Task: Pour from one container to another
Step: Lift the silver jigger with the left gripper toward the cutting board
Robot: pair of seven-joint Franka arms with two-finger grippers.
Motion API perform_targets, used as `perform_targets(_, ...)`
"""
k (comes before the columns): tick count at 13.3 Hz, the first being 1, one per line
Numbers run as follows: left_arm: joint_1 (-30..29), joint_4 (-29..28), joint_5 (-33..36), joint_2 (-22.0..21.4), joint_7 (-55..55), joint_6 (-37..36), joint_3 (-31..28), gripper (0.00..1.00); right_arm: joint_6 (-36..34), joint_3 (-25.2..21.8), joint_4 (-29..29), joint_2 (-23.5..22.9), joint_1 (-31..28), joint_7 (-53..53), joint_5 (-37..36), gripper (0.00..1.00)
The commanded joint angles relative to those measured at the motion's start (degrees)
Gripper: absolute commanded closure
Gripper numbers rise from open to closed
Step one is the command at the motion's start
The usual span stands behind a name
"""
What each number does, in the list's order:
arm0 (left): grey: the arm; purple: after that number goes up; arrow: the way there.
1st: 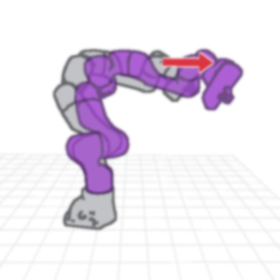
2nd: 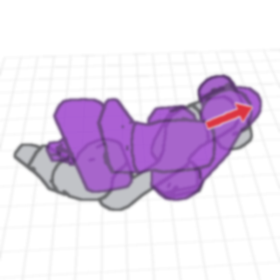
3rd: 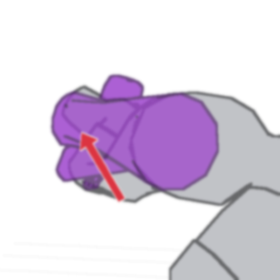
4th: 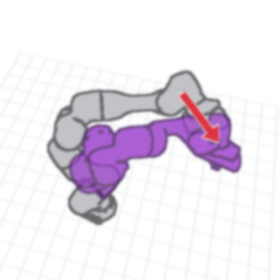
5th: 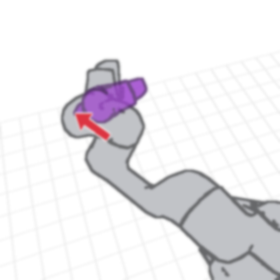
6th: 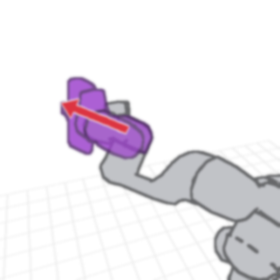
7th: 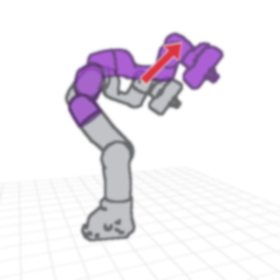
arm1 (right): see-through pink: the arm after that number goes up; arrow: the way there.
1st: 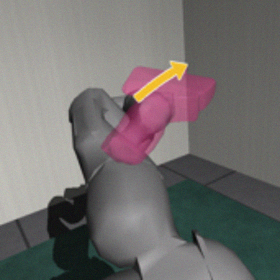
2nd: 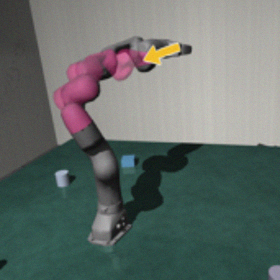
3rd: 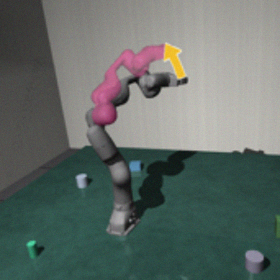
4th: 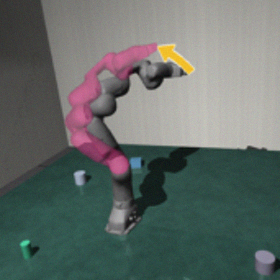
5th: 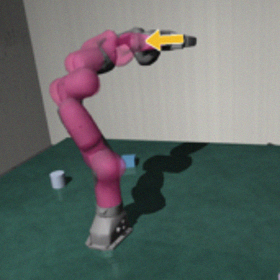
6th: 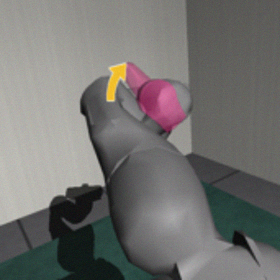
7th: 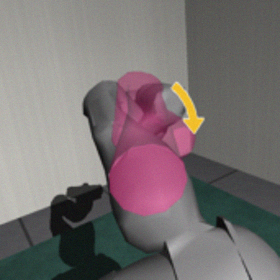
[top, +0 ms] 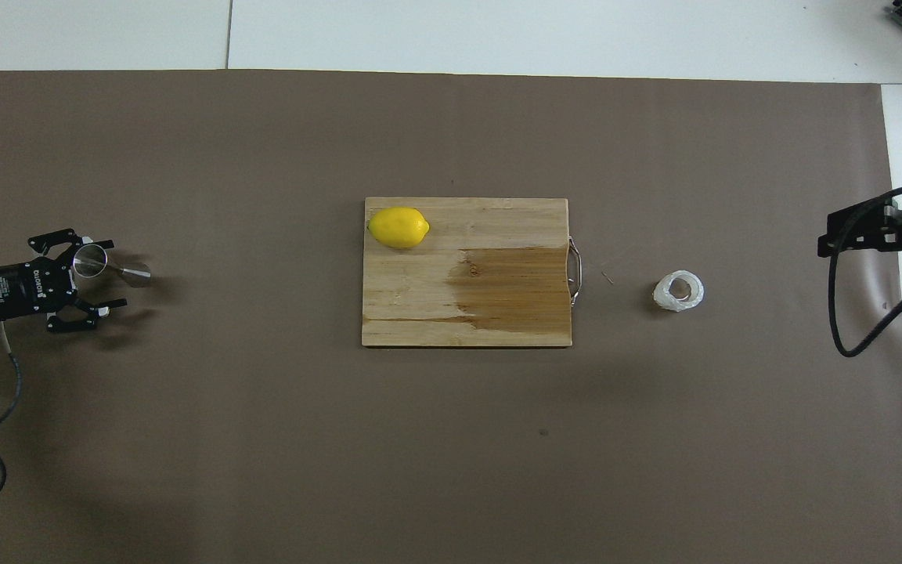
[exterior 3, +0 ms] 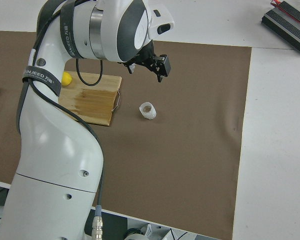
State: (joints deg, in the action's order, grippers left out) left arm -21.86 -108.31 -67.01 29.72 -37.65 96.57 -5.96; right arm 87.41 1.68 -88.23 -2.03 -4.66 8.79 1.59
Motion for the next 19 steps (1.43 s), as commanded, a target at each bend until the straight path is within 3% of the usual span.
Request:
perform_targets(1, 1.0, -2.7, -2.4, -2.3, -1.5, 1.4, -0.5, 0.0, -0.6, 0.2, 0.1, 0.3, -0.6, -1.0, 1.2, 0.0)
perform_targets(2, 1.0, -2.8, -2.5, -2.3, -1.5, 1.4, -0.5, 0.0, -0.6, 0.2, 0.1, 0.4, -0.6, -1.0, 1.2, 0.0)
perform_targets(4, 1.0, -2.8, -2.6, -2.3, -1.6, 1.5, -0.5, 0.14, -0.6, 0.2, 0.1, 0.3, -0.6, -1.0, 1.2, 0.0)
perform_targets(5, 1.0, -2.8, -2.6, -2.3, -1.6, 1.6, -0.5, 0.29, -0.6, 0.2, 0.1, 0.3, -0.6, -1.0, 1.2, 0.0)
perform_targets(8, 1.0, -3.1, -2.6, -2.6, -2.1, 1.8, -0.5, 0.88, -0.6, 0.2, 0.1, 0.4, -0.6, -1.0, 1.2, 0.0)
perform_targets(9, 1.0, -3.1, -2.6, -2.6, -2.3, 1.9, -0.5, 1.0, -0.6, 0.2, 0.1, 0.4, -0.6, -1.0, 1.2, 0.0)
perform_targets(19, 2.7, -1.3, -2.7, -3.5, -8.1, 2.1, -0.2, 1.0, -0.6, 0.2, 0.1, 0.4, -0.6, -1.0, 1.2, 0.0)
